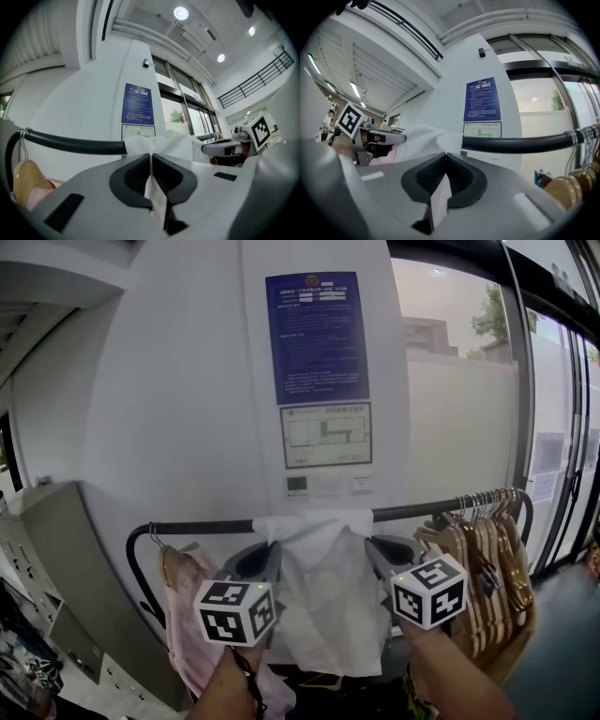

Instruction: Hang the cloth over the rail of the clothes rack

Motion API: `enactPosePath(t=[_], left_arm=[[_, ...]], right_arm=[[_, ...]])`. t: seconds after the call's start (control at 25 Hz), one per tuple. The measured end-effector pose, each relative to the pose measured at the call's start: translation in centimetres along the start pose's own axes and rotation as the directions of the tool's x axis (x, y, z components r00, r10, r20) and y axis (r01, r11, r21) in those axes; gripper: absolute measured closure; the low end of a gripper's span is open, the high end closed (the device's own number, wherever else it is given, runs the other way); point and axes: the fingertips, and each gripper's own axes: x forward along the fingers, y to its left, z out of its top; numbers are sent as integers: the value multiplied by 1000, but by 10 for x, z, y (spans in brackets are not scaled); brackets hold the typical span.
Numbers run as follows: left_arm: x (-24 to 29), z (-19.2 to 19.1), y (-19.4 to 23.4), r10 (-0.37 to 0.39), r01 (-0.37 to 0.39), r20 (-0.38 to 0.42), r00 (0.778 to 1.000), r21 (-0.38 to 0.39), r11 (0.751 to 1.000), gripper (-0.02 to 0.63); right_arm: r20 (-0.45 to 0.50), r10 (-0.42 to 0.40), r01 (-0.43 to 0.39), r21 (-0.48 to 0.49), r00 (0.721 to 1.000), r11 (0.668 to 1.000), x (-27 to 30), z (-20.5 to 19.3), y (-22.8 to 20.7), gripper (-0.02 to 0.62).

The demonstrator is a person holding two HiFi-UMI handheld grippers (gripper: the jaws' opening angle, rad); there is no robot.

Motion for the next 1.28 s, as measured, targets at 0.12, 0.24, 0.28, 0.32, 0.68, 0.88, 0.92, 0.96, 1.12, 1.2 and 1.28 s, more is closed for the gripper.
enactPosePath(t=[0.12, 0.24, 0.28, 0.32, 0.68, 0.88, 0.92, 0.96, 1.12, 1.2, 1.28], left_arm=[[-8, 15, 23, -11, 11, -2, 1000, -36, 999, 591], [-16, 29, 45, -22, 22, -9, 1000, -56, 998, 589], [-19, 33, 52, -25, 24, -11, 1000, -60, 998, 589], [-22, 37, 59, -28, 28, -13, 1000, -65, 997, 589], [-40, 29, 124, 46, -50, -41, 998, -103, 993, 591], [-48, 25, 164, 108, -113, -50, 993, -120, 986, 590], [-50, 26, 172, 118, -123, -48, 992, -123, 985, 591], [-52, 29, 178, 123, -128, -46, 991, -123, 984, 591], [-56, 43, 191, 102, -106, -41, 994, -115, 988, 589], [-55, 49, 193, 76, -82, -43, 996, -139, 987, 588], [-57, 53, 197, 63, -69, -42, 997, -169, 983, 571]], right_arm=[[10, -34, 34, -1, 999, 999, -10, 13, -21, 591], [17, -81, 81, -7, 997, 997, -22, 25, -45, 592], [19, -96, 96, -7, 995, 995, -27, 29, -53, 592], [20, -108, 108, -6, 994, 994, -31, 32, -60, 592], [8, -199, 199, 60, 980, 978, -62, 31, -111, 591], [-11, -236, 236, 90, 972, 968, -69, 19, -122, 591], [-14, -240, 241, 95, 971, 966, -70, 18, -124, 591], [-16, -242, 242, 99, 970, 965, -71, 17, -125, 591], [-15, -228, 228, 102, 974, 968, -70, 20, -123, 591], [-13, -223, 223, 104, 975, 969, -67, 22, -121, 591], [-14, -225, 225, 110, 974, 968, -67, 22, -121, 591]])
